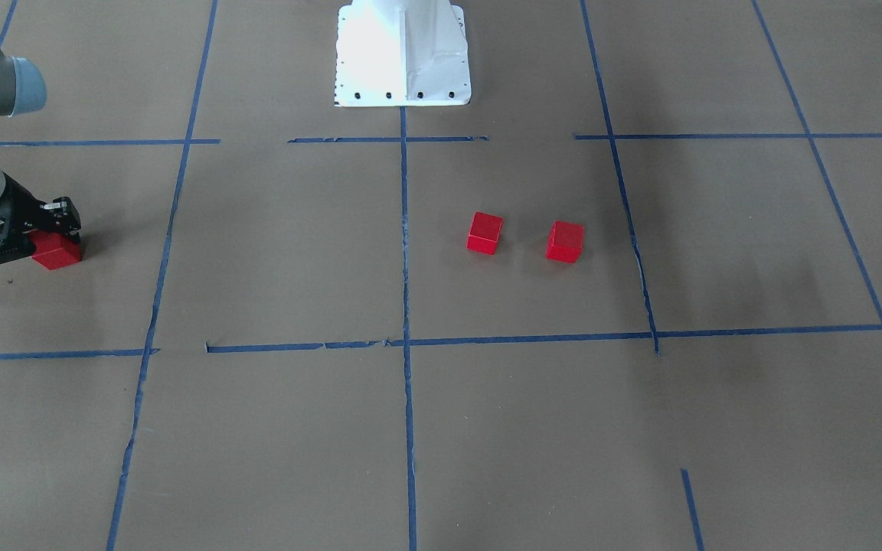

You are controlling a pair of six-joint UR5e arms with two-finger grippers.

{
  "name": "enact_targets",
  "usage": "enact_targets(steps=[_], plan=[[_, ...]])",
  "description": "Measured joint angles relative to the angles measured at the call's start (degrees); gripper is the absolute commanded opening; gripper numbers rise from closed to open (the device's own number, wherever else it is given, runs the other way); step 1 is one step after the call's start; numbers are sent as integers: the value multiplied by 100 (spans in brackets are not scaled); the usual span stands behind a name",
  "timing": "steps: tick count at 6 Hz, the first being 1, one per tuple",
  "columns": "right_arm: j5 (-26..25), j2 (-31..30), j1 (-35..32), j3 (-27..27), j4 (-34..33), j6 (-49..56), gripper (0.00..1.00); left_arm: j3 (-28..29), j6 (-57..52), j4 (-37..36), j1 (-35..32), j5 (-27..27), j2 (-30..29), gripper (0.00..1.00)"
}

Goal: Form red blocks into L shape at center
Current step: 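Lower the right gripper and grasp the lone red cube, then carry the red cube with the right gripper to the table center and release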

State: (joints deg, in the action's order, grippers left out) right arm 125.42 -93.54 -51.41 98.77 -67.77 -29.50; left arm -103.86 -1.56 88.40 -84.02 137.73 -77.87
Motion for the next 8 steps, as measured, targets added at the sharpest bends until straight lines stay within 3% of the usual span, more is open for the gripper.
enact_targets(steps=[2, 4, 6, 8], plan=[[27, 575, 51, 767, -856, -539, 2, 1, 6, 2, 0, 0, 0, 100], [-160, 2177, 724, 994, -2106, -1920, 2, 3, 6, -2, 0, 0, -1, 100], [-810, 3638, 1654, 269, -2369, -3246, 3, 12, 2, -5, 0, 0, 0, 100], [-1216, 4683, 2284, -776, -2350, -4018, 12, 25, 6, -7, 0, 0, 0, 100]])
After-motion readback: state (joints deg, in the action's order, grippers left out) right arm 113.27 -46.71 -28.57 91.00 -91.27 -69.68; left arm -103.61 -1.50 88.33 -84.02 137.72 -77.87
